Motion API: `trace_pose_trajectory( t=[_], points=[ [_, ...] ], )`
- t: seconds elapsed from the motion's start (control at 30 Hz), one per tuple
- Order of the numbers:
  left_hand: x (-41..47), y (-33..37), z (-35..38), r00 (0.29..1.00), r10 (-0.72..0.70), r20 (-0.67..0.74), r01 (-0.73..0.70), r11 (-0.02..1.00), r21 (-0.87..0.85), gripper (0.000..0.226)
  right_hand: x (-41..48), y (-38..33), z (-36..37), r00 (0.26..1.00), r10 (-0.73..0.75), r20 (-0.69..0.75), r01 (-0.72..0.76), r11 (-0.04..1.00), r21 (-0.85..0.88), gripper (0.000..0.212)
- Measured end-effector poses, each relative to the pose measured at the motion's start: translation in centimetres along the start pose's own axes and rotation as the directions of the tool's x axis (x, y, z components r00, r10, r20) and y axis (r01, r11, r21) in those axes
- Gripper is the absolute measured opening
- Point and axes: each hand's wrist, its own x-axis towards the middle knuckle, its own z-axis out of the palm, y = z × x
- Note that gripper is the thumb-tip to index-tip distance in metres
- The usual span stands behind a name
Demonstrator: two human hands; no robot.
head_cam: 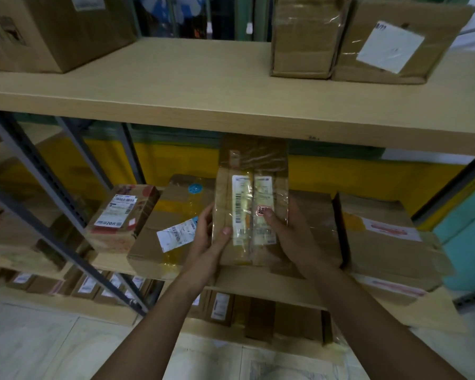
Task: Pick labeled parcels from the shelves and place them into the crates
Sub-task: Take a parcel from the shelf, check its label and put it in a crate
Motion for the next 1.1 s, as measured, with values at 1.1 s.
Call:
trace_pose_trajectory(
  t=[1.1],
  points=[
    [-10.3,1.7,-12.9,0.873,-0.111,-0.476,0.122,0.992,-0.008,0.040,-4.5,-3.3,15.7,0.946,-0.014,0.322,0.001,0.999,0.041,0.031]
  ],
)
